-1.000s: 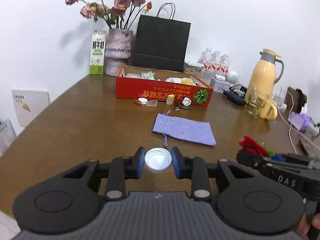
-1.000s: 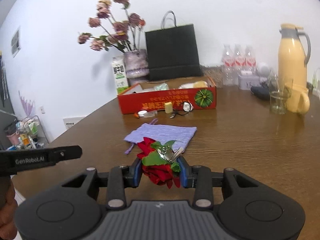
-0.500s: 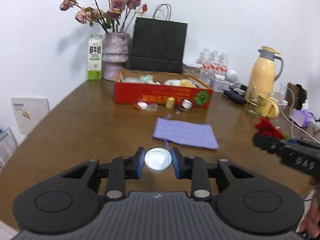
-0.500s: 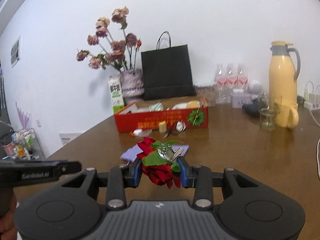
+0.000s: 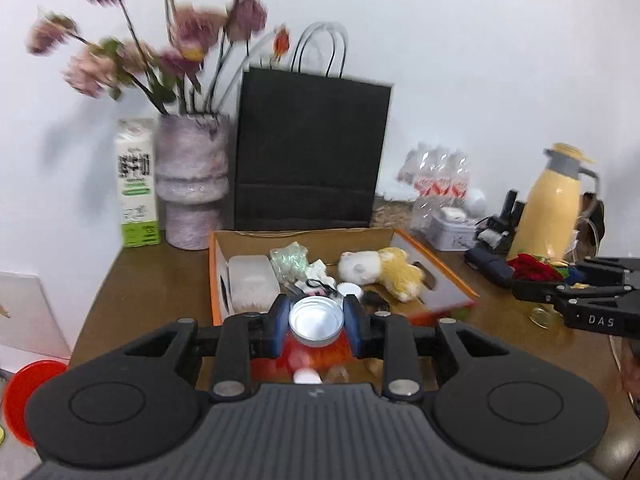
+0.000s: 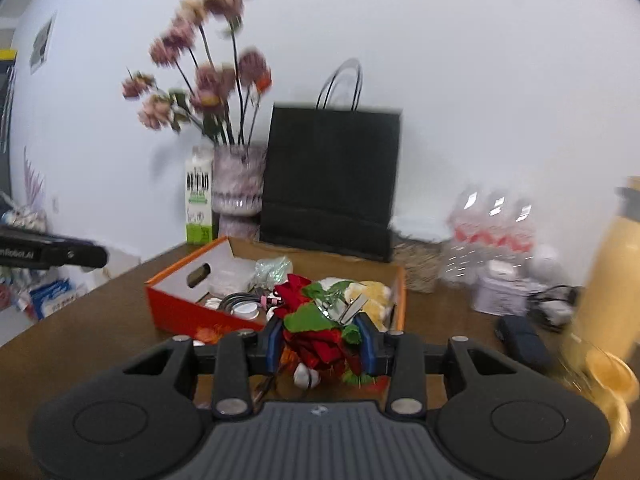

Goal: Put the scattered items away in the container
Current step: 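Lift the white cap and strawberry and carry both over the box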

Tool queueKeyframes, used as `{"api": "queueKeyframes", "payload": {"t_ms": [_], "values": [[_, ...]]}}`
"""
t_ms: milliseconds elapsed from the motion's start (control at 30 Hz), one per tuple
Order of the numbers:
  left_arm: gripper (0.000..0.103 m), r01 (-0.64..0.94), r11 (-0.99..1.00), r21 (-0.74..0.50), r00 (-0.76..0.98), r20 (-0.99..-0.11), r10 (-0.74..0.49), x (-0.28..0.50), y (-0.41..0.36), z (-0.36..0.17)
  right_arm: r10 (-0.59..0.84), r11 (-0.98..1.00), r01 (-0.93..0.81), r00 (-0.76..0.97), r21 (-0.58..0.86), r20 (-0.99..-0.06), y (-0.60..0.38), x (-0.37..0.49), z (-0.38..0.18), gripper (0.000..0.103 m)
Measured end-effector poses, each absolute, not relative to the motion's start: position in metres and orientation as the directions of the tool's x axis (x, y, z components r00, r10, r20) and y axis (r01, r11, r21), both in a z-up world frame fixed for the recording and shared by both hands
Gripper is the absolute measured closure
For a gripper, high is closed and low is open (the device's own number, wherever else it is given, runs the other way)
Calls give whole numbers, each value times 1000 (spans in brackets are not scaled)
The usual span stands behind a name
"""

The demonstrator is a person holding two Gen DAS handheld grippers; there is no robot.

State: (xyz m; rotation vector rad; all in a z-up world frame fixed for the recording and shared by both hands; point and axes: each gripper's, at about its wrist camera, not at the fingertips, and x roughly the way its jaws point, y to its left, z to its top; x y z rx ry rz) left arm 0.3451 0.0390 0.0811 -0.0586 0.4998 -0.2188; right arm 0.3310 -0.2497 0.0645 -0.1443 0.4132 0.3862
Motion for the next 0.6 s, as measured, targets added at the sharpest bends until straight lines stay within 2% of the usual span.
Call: {"api": "queueKeyframes", "payload": {"t_ms": [133,300,333,367,400,433,500,600], "values": [[73,199,975,-96,773,-596,-216,432,46,70,310,904,-419,774,-81,-552,-237,427,64,67],[73,202,979,-38,694,-699,-170,493,46,36,229,887,-448,642,-115,-732,-217,503,31,65],[73,189,982,-29,686,-712,-153,498,48,31,219,880,-461,612,-118,-760,-211,513,23,65],[67,184,983,-21,681,-718,-143,503,48,27,212,877,-467,591,-116,-779,-208,521,16,63],[61,192,981,-17,681,-717,-146,505,47,23,204,873,-474,570,-115,-796,-204,526,11,55],[51,185,983,-16,689,-710,-141,505,49,22,194,868,-481,551,-119,-812,-200,529,5,44],[47,175,984,-19,700,-701,-138,506,52,23,182,868,-480,549,-129,-816,-196,532,3,33],[43,150,988,-18,703,-701,-119,506,57,33,227,865,-491,567,-104,-792,-199,529,17,27]]}}
